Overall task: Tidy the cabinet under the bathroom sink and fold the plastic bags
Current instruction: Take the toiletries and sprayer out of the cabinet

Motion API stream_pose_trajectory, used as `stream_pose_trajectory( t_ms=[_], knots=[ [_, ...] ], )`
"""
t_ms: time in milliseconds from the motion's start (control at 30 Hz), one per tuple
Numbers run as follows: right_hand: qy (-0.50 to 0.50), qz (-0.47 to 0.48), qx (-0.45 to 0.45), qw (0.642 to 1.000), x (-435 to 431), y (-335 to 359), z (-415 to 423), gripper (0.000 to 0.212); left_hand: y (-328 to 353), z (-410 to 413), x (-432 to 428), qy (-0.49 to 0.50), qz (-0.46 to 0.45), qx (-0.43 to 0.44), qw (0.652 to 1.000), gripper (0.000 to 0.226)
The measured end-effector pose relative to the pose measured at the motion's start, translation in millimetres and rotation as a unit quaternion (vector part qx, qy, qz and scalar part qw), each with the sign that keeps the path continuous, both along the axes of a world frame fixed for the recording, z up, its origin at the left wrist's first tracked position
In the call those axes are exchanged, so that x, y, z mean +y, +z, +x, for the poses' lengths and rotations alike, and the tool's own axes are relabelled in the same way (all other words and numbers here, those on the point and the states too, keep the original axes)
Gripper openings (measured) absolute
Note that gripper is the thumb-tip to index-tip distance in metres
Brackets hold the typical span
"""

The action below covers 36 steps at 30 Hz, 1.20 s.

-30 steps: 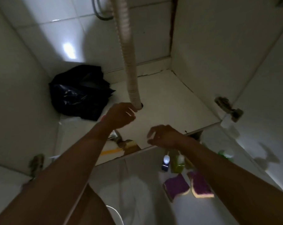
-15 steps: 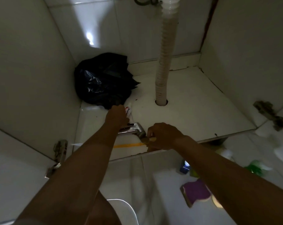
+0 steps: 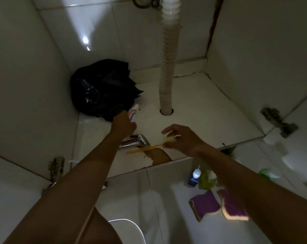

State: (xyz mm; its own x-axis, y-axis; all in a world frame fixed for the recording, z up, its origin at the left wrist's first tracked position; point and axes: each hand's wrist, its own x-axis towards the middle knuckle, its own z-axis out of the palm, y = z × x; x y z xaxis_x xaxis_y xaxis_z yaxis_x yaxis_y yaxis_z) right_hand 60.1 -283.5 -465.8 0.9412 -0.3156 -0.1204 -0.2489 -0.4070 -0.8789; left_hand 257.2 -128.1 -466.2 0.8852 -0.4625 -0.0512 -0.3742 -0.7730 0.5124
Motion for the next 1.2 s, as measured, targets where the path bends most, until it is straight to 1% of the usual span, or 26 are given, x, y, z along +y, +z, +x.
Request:
stream_pose_trajectory(
  t_ms=[100, 133, 200, 233, 267, 300, 333, 400, 467, 533, 600, 633, 667, 700, 733, 767, 800, 867, 900, 933, 1033, 1100, 1133, 1167, 1200],
  knots=[
    [-0.104, 0.085, -0.029, 0.991, -14, 8, -7, 0.048, 18, -27, -14, -0.034, -0.075, 0.019, 0.996, 0.02],
    [-0.137, 0.136, -0.034, 0.981, -19, 11, -12, 0.049, 23, -37, -20, -0.049, -0.092, 0.028, 0.994, 0.02],
    [-0.18, 0.241, -0.053, 0.952, -29, 19, -20, 0.048, 32, -56, -33, -0.083, -0.111, 0.041, 0.989, 0.029],
    [-0.192, 0.278, -0.064, 0.939, -35, 24, -24, 0.045, 36, -65, -38, -0.1, -0.11, 0.042, 0.988, 0.033],
    [-0.2, 0.301, -0.067, 0.93, -40, 28, -31, 0.04, 38, -74, -42, -0.117, -0.103, 0.046, 0.987, 0.037],
    [-0.201, 0.308, -0.062, 0.928, -44, 32, -39, 0.036, 40, -83, -45, -0.133, -0.096, 0.061, 0.985, 0.036],
    [-0.194, 0.3, -0.046, 0.933, -49, 35, -47, 0.034, 40, -89, -47, -0.149, -0.089, 0.094, 0.98, 0.033],
    [-0.152, 0.253, 0.008, 0.955, -56, 30, -65, 0.034, 39, -102, -47, -0.192, -0.063, 0.178, 0.963, 0.02],
    [-0.103, 0.201, 0.06, 0.972, -64, 14, -89, 0.033, 35, -119, -49, -0.241, -0.002, 0.235, 0.942, 0.01],
    [-0.066, 0.155, 0.122, 0.978, -67, -6, -108, 0.026, 25, -137, -50, -0.262, 0.075, 0.293, 0.916, 0.006],
    [-0.028, 0.106, 0.219, 0.97, -65, -27, -127, 0.017, 4, -155, -51, -0.265, 0.144, 0.369, 0.879, 0.004],
    [-0.02, 0.097, 0.268, 0.958, -61, -38, -135, 0.016, -9, -163, -51, -0.266, 0.176, 0.399, 0.86, 0.008],
    [-0.024, 0.108, 0.3, 0.947, -56, -48, -142, 0.015, -24, -169, -51, -0.261, 0.205, 0.424, 0.843, 0.009],
    [-0.031, 0.122, 0.322, 0.938, -50, -62, -151, 0.015, -40, -178, -49, -0.252, 0.227, 0.445, 0.829, 0.007],
    [-0.038, 0.128, 0.33, 0.934, -45, -72, -155, 0.015, -53, -183, -46, -0.239, 0.239, 0.454, 0.824, 0.008],
    [-0.047, 0.126, 0.337, 0.932, -38, -83, -159, 0.014, -66, -188, -42, -0.223, 0.252, 0.46, 0.822, 0.015],
    [-0.063, 0.132, 0.342, 0.928, -30, -94, -162, 0.012, -80, -194, -37, -0.209, 0.263, 0.464, 0.82, 0.018],
    [-0.089, 0.151, 0.347, 0.922, -10, -109, -163, 0.008, -105, -202, -28, -0.184, 0.265, 0.459, 0.828, 0.009],
    [-0.093, 0.139, 0.341, 0.925, -2, -119, -162, 0.008, -115, -205, -24, -0.168, 0.261, 0.457, 0.833, 0.005],
    [-0.088, 0.111, 0.329, 0.934, 3, -132, -160, 0.008, -124, -208, -19, -0.15, 0.257, 0.455, 0.839, 0.003],
    [-0.069, 0.023, 0.306, 0.949, 18, -160, -152, 0.014, -151, -207, -12, -0.107, 0.222, 0.415, 0.876, 0.002],
    [-0.076, -0.076, 0.282, 0.953, 26, -178, -146, 0.025, -166, -202, -8, -0.087, 0.199, 0.381, 0.899, 0.018],
    [-0.077, -0.117, 0.252, 0.957, 31, -185, -142, 0.027, -174, -199, -6, -0.086, 0.195, 0.372, 0.903, 0.027],
    [-0.083, -0.133, 0.233, 0.96, 34, -188, -137, 0.027, -177, -198, -4, -0.081, 0.178, 0.367, 0.909, 0.032],
    [-0.089, -0.124, 0.227, 0.962, 39, -190, -130, 0.025, -185, -197, -2, -0.079, 0.167, 0.347, 0.92, 0.034]
  ],
)
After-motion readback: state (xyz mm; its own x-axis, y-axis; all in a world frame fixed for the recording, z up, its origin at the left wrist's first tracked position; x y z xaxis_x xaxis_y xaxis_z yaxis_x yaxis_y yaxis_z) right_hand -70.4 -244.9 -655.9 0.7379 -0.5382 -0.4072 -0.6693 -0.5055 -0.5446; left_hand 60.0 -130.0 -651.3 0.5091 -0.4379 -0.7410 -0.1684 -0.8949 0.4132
